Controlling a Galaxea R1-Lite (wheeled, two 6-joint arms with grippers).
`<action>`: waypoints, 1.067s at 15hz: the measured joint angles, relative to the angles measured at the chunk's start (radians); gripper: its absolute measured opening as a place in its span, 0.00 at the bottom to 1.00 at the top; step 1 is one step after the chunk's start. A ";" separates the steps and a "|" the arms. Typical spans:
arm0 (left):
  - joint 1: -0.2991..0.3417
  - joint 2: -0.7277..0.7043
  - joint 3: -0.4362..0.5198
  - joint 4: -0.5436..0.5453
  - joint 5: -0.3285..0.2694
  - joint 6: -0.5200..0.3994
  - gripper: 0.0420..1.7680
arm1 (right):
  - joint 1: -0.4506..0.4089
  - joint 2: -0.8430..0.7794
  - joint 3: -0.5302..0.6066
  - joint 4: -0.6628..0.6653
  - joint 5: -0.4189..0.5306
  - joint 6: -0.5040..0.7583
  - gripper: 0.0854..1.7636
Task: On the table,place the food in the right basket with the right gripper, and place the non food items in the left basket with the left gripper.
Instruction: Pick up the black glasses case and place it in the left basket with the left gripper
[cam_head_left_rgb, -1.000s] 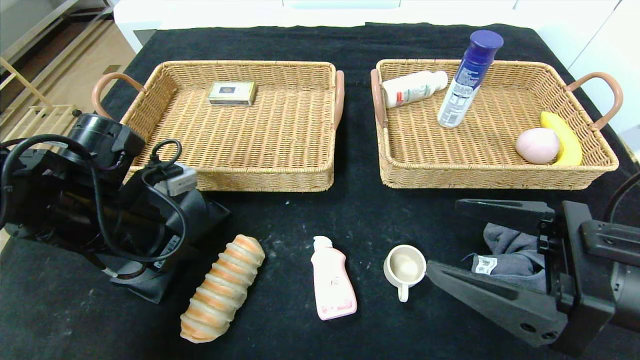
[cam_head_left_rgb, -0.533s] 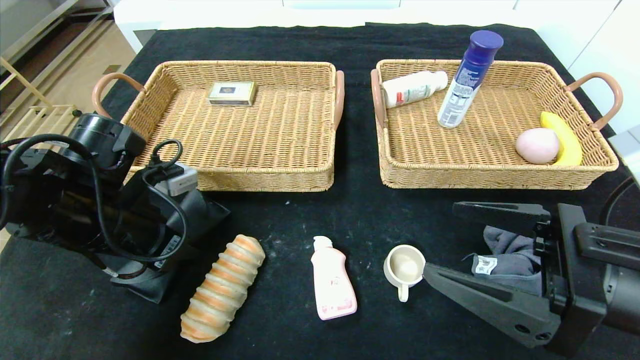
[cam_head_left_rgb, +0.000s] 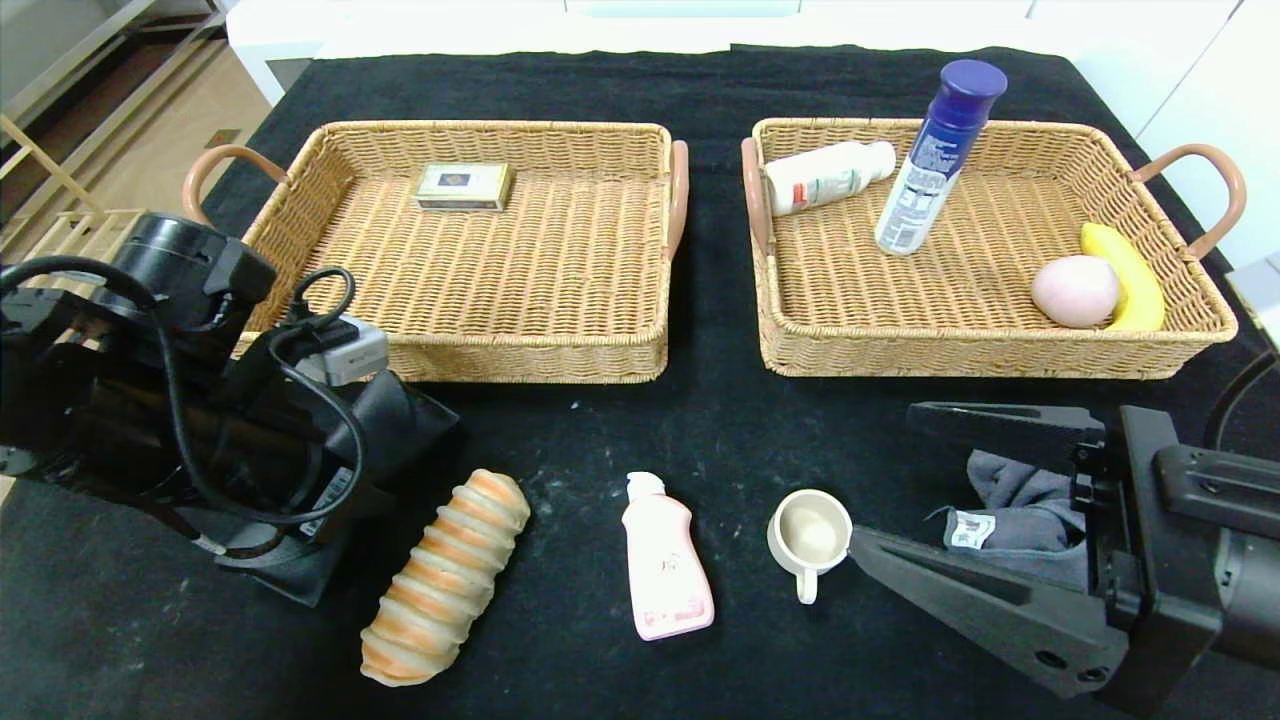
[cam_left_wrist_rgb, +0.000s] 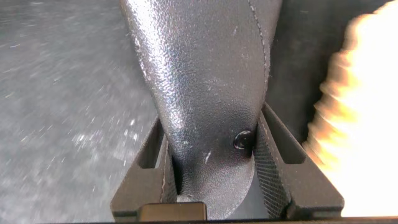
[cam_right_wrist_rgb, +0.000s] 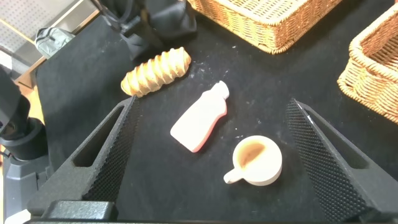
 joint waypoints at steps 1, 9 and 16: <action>-0.001 -0.022 0.000 0.002 0.002 -0.001 0.42 | 0.000 0.000 0.000 0.000 0.000 0.000 0.97; -0.041 -0.136 -0.148 -0.009 0.066 -0.077 0.42 | -0.001 0.006 0.003 0.000 -0.001 0.000 0.97; -0.083 -0.026 -0.417 -0.023 0.079 -0.206 0.41 | -0.003 0.009 0.001 0.000 -0.001 0.000 0.97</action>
